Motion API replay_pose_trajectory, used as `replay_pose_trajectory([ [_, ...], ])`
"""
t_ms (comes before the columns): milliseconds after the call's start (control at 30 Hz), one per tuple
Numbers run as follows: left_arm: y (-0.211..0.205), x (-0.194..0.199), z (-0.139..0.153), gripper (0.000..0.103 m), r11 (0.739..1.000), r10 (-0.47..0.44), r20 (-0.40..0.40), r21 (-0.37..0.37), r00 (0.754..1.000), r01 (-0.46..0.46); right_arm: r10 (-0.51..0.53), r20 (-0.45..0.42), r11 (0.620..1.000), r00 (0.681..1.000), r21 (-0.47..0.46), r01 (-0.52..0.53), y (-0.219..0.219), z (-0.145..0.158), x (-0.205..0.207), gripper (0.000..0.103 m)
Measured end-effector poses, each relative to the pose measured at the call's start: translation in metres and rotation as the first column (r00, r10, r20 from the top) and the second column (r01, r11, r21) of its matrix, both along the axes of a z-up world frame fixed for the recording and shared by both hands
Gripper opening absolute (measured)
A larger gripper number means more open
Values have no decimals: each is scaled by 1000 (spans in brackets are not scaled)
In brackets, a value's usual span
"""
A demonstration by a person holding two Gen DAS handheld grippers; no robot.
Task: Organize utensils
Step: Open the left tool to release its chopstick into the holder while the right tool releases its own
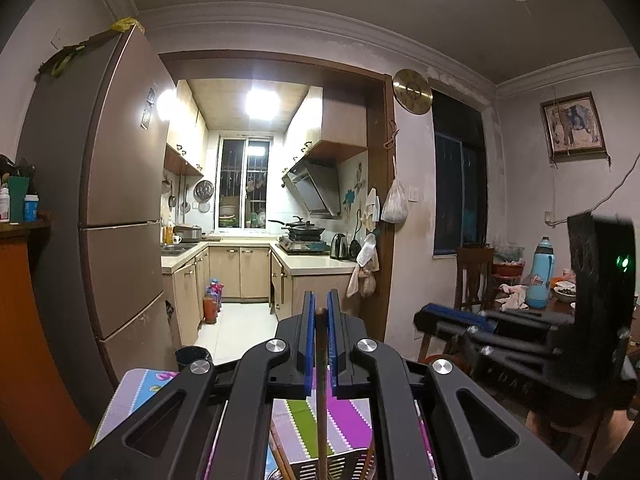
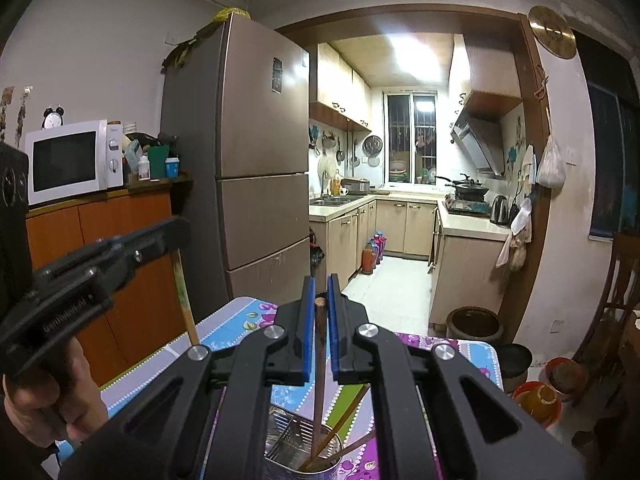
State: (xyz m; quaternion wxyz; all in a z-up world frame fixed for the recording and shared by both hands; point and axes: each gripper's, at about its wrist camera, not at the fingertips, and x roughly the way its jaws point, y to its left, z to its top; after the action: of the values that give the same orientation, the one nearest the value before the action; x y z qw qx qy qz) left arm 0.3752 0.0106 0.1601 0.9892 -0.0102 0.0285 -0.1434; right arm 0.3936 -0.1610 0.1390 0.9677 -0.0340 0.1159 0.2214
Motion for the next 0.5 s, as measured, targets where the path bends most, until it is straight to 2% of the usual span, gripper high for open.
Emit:
replay_pose_trajectory([
  [300, -1, 5, 1, 7, 1000, -2, 14, 4, 1000, 2, 1, 8, 1000, 1000, 16, -1, -1, 3, 8, 5],
  [500, -4, 12, -4, 7, 1000, 1, 7, 18, 1000, -2, 3, -18, 1000, 1000, 8, -3, 1, -6, 16, 5],
])
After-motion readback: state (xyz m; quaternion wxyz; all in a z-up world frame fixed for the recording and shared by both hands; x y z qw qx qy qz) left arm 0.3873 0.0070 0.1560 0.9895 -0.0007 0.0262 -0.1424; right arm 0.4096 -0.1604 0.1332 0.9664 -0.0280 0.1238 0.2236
